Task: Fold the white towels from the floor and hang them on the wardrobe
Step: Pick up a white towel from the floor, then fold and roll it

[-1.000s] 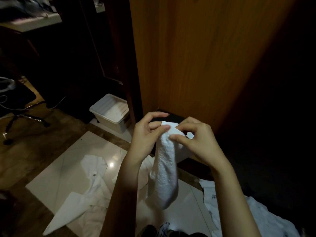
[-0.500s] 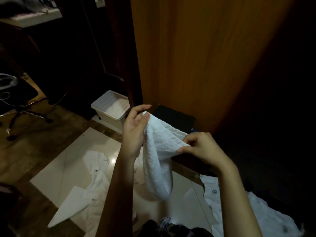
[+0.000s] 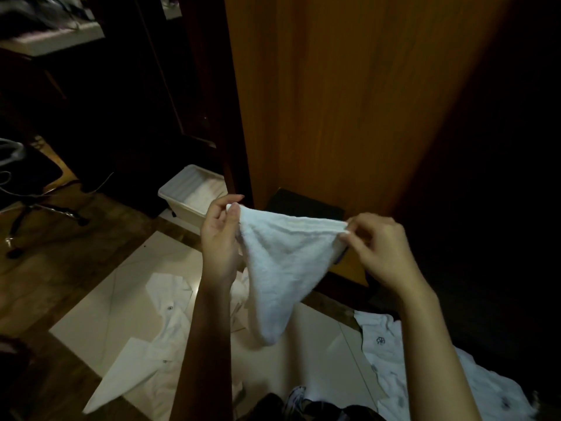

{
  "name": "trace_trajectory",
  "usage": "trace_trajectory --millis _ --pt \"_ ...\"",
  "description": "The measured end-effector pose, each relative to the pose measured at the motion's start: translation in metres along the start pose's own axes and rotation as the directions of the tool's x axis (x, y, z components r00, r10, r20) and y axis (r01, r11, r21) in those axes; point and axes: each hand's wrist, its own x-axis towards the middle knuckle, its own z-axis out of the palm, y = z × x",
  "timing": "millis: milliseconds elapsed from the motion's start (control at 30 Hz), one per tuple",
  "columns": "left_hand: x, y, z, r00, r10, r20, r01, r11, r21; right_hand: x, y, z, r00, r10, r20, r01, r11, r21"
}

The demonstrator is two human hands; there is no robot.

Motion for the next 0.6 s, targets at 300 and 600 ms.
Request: trace_trajectory --millis 300,600 --pt "0.005 -0.017 -0.009 0.994 -0.032 -0.104 0.057 0.967 0.248 -0.003 0.000 0.004 0.997 -0.028 -0.077 0.029 0.999 0.015" --pt "0.001 -0.036 -0.011 0.955 -0.292 -0.047 0.292 0.956 0.001 -0.020 0.017 0.023 0.985 -0.154 0.078 0.161 0.982 -0.096"
